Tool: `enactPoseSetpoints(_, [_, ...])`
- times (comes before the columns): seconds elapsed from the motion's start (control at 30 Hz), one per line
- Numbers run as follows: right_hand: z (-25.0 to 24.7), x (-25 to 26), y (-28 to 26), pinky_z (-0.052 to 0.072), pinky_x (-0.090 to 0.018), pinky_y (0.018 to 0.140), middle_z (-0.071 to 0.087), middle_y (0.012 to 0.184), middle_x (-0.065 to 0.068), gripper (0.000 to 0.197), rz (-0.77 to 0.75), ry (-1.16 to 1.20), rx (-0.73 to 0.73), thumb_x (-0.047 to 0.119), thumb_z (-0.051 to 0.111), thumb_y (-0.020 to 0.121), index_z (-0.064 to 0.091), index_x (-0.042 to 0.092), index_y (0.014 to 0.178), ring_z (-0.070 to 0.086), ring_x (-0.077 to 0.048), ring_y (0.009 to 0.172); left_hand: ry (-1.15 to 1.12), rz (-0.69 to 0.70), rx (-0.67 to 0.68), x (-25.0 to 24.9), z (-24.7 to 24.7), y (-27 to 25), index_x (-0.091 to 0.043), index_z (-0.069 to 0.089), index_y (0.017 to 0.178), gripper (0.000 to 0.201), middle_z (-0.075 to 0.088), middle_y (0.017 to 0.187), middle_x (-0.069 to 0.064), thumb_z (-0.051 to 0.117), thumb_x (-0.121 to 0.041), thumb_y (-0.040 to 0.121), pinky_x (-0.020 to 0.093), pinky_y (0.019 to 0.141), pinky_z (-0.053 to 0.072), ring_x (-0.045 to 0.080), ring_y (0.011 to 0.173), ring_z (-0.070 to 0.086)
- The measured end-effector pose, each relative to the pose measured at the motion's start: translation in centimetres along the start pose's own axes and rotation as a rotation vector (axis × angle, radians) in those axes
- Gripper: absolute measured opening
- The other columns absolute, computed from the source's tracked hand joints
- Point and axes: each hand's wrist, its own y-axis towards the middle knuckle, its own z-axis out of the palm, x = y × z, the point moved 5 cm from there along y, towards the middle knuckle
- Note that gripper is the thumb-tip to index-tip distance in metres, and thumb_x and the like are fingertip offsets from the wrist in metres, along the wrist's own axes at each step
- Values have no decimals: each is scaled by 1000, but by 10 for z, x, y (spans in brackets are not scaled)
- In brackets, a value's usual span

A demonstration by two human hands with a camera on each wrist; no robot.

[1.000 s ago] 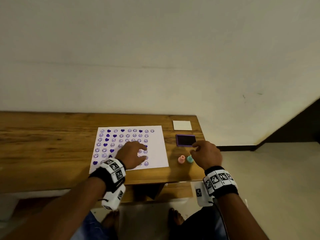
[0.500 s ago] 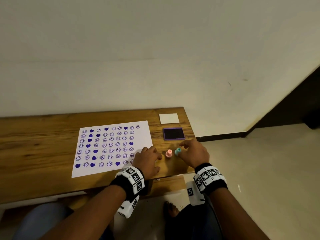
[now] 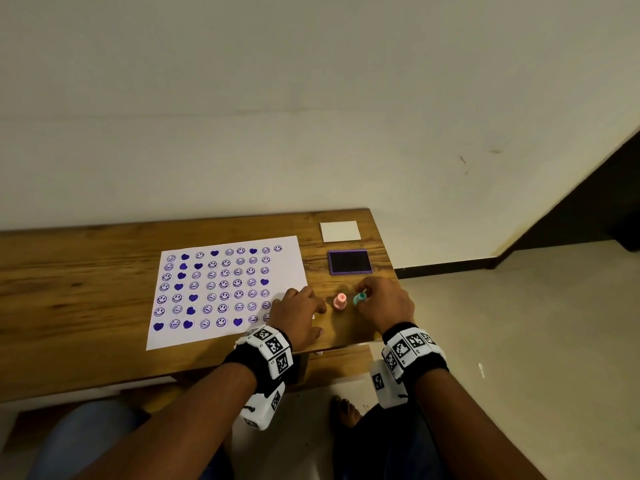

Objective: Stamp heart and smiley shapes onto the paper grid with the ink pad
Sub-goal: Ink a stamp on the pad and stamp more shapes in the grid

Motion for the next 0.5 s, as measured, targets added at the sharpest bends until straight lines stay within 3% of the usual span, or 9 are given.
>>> enactPoseSetpoints(0.17, [-5,-5,0,52,-28,81,68,112,7,33,-11,31,-3,29,75,86,67,33,118,62,-13,96,-7,-7,3,0,0,0,-36,58,117,41,47,129,-9,70,-41,79,45,99,41,20,122,42])
enactPoseSetpoints(0.27, [-22,-16,1,48,-27,78,68,109,7,38,28,74,-83,19,74,85,66,32,120,55,-10,90,-9,-12,8,1,0,0,-36,58,117,41,47,128,-8,70,-41,79,45,99,40,20,122,42])
enactPoseSetpoints(0.37, [-34,-33,6,50,-30,81,70,109,4,43,104,108,-135,14,75,81,69,28,121,62,-15,95,-17,-15,4,1,1,-1,-36,58,117,40,47,127,-9,70,-40,78,45,99,40,20,122,42])
enactPoseSetpoints(0.5, [-24,-41,15,54,-36,91,70,116,1,37,117,72,-64,21,78,82,72,27,118,65,-20,106,-8,-18,2,1,1,0,-36,58,117,41,47,128,-9,70,-39,79,45,99,40,20,122,42])
